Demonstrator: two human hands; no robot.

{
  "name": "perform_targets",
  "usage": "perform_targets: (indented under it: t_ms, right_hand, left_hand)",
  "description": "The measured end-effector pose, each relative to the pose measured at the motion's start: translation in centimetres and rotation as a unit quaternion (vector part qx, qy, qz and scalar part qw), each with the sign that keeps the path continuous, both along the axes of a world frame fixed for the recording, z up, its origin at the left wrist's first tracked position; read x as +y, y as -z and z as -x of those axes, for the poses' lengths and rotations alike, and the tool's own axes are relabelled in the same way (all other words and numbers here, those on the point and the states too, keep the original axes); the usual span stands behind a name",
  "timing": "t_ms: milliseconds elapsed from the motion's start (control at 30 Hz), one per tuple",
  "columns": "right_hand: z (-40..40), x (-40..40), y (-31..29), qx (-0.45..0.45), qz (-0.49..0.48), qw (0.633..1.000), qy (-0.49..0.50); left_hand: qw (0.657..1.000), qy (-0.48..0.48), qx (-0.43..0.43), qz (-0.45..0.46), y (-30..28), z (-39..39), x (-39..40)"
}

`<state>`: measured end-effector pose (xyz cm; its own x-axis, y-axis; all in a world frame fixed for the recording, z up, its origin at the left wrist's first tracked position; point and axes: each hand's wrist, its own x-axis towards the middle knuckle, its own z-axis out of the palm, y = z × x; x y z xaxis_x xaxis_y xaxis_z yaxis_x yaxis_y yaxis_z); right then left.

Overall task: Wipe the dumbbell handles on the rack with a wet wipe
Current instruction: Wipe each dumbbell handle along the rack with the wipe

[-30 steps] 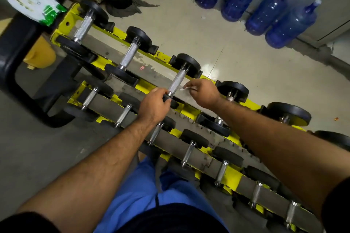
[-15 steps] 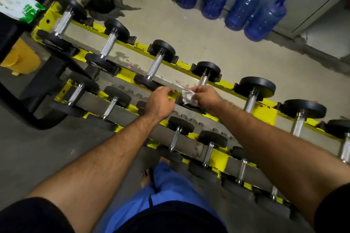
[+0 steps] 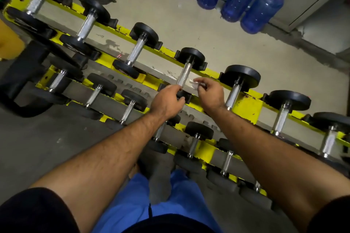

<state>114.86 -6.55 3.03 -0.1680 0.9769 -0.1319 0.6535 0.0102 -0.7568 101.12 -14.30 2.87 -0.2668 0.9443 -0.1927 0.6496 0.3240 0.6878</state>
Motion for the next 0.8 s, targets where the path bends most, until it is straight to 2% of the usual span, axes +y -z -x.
perform_targets:
  t_ms: [67, 267, 400, 467, 633, 800]
  right_hand:
    - [-0.4, 1.0, 0.8, -0.007, -0.012, 1.0, -0.02]
    - [-1.5, 4.6, 3.3, -0.028, -0.117, 0.984, -0.129]
    - [-0.4, 7.7, 4.9, -0.029, -0.24, 0.942, -0.232]
    - [0.6, 9.4, 6.2, -0.009, -0.286, 0.924, -0.252]
    - [1.6, 12.0, 10.0, -0.011, -0.346, 0.867, -0.36]
    - [-0.1, 13.0, 11.4, -0.04, -0.354, 0.815, -0.458]
  left_hand:
    - [1.0, -0.002, 0.025, 0.001, 1.0, -1.4, 0.9]
    - [0.984, -0.042, 0.175, 0.005, 3.8, -4.7, 1.9]
    - [0.961, -0.062, 0.266, 0.042, 5.2, -5.9, 2.2]
    - [0.949, -0.067, 0.303, 0.054, 5.6, -5.9, 2.7]
    - [0.961, -0.074, 0.264, 0.044, 6.6, -4.8, 2.9]
    - [0.976, -0.066, 0.207, 0.03, 6.2, -3.6, 3.2]
